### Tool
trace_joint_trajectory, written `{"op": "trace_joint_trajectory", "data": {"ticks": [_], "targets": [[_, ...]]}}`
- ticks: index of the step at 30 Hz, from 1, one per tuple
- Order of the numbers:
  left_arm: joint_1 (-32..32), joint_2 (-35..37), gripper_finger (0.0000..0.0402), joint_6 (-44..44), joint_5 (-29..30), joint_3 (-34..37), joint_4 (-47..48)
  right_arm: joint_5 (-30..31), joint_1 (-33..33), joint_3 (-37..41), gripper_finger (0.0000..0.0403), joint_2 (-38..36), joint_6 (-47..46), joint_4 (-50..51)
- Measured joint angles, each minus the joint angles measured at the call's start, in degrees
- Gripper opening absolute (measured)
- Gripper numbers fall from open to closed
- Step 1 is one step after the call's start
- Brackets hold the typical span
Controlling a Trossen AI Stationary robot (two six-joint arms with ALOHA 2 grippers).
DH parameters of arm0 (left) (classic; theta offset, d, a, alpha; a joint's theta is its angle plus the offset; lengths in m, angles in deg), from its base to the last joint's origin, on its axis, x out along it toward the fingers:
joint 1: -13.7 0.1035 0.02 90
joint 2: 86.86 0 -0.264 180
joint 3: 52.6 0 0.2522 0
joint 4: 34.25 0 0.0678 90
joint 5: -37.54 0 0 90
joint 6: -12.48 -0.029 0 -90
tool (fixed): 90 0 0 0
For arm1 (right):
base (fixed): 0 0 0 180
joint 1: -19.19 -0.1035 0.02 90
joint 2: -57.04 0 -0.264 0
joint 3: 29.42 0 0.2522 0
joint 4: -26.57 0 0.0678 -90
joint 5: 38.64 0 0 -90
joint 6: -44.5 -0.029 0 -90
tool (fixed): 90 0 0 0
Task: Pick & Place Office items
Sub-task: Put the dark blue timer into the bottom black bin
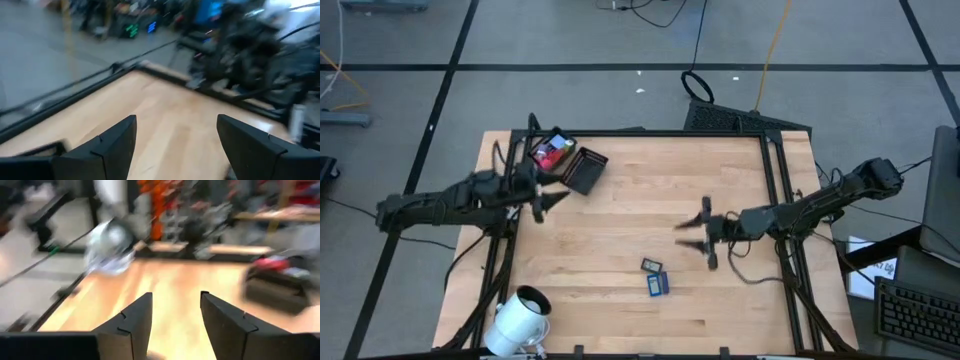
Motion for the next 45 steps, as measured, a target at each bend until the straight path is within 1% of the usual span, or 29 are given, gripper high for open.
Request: {"op": "trace_joint_trajectory", "data": {"ticks": [3,5,9,12,15,17,22,25,27,32,42,43,45], "targets": [[-5.77,3.86,0.0278,-3.71,2.12,4.35,-6.51,-0.01,-4.43,0.00,0.0179,5.87,0.65,-0.99],[-8.75,5.11,0.0278,-6.22,4.54,5.50,-8.89,2.00,-7.95,0.00,0.0197,10.34,1.16,-2.35],[-12.23,5.74,0.0278,-6.57,9.94,5.69,-9.46,5.51,-13.07,-2.65,0.0235,18.82,1.30,-2.38],[-13.07,5.54,0.0278,-5.60,10.35,5.69,-9.34,5.45,-13.80,-5.60,0.0246,24.24,0.16,-0.46],[-13.41,4.37,0.0278,-3.60,9.79,5.69,-9.25,5.22,-13.40,-8.18,0.0244,28.12,-1.53,3.30],[-13.40,3.71,0.0278,-2.54,9.78,5.69,-9.22,3.82,-12.80,-9.89,0.0239,30.17,-1.59,5.77],[-13.40,1.48,0.0278,1.11,9.74,5.69,-9.27,-0.54,-11.36,-15.79,0.0226,32.60,0.62,16.28],[-13.40,0.38,0.0278,3.24,9.70,5.69,-9.22,-0.37,-11.31,-19.60,0.0225,33.80,4.21,23.12],[-13.40,-0.33,0.0278,5.06,9.69,5.69,-9.28,-0.29,-11.31,-21.01,0.0226,34.29,7.28,25.71],[-13.40,-1.60,0.0278,6.59,9.68,5.69,-9.21,-0.28,-10.07,-21.96,0.0228,34.82,10.35,26.22],[-13.40,-2.31,0.0278,6.64,9.66,5.69,-9.25,0.05,-4.34,-21.99,0.0205,34.82,11.81,26.23],[-13.40,-2.31,0.0278,6.66,9.66,5.69,-9.29,1.17,-3.73,-21.99,0.0204,34.82,11.13,26.21],[-13.40,-2.31,0.0278,6.67,9.66,5.69,-9.29,6.02,-2.62,-21.99,0.0200,34.82,8.58,26.28]]}}
